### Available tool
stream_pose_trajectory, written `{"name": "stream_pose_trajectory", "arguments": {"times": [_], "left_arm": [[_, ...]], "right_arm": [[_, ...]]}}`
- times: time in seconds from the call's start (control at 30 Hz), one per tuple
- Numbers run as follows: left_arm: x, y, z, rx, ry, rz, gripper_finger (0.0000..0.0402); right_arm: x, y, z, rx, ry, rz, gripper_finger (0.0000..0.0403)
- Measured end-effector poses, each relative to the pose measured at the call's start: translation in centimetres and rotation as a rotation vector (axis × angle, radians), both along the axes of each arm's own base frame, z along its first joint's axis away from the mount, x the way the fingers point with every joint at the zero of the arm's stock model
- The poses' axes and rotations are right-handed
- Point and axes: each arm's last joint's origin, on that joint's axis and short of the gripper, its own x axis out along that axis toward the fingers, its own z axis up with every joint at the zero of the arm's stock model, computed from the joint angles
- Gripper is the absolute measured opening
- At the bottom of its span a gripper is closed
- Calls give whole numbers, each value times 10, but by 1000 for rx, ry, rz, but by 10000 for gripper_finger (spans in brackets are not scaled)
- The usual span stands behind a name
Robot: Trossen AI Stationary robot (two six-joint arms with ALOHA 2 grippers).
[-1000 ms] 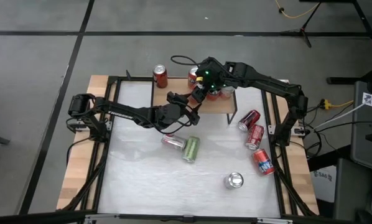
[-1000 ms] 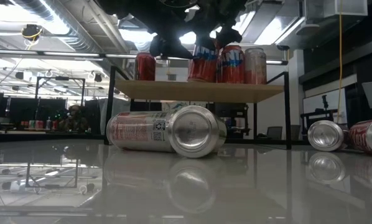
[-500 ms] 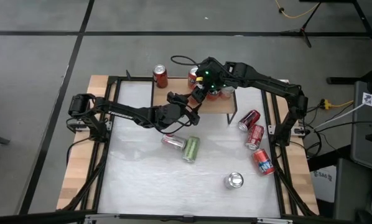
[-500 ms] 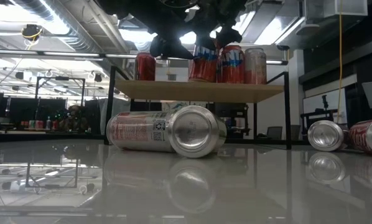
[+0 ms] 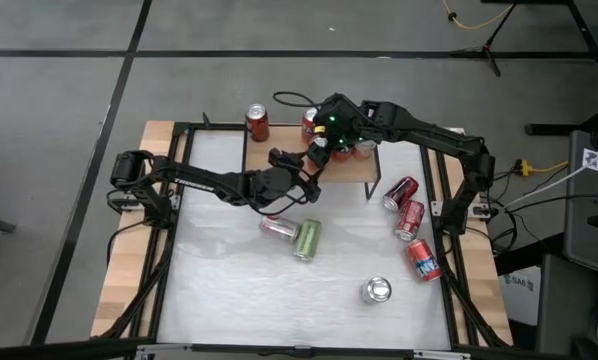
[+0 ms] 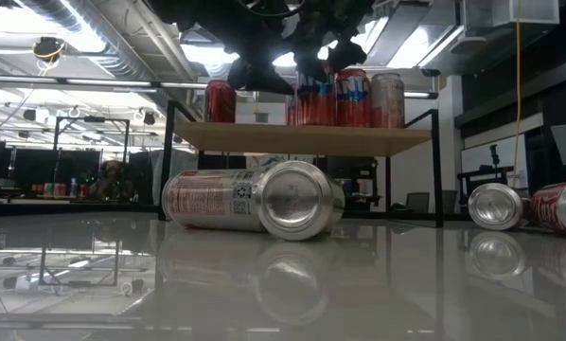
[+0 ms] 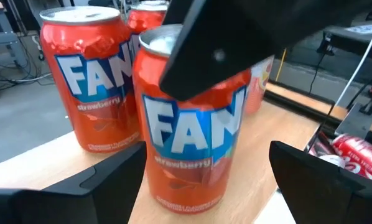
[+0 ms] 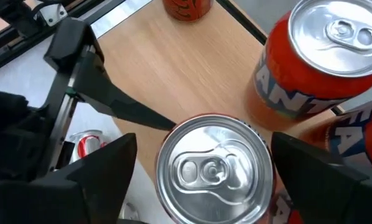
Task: Place canned beverage on shelf
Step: Put the orange soda can aligned with the other soda can on the shelf
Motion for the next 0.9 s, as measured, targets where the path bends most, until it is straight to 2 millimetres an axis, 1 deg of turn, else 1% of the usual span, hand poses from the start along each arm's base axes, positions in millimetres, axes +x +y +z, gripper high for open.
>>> {"name": "stream_pose_trajectory", "arguments": {"times": [0.2,0.3,0.47,0.63,0.77,0.9], "left_arm": [[0,0,-1,4,14,3,330],[0,0,-1,6,16,4,330],[0,-5,-2,6,23,-8,330],[-1,-22,-4,6,53,-55,330],[-2,-41,-8,10,96,-109,330],[-3,-55,-8,2,104,-175,330]], "right_arm": [[0,0,0,-3,0,0,363],[-4,1,5,-16,-7,0,363],[-20,5,25,-79,-48,18,363],[-46,13,51,-123,-107,27,363],[-65,28,67,-151,-130,77,363],[-77,54,75,-172,-121,162,363]]}}
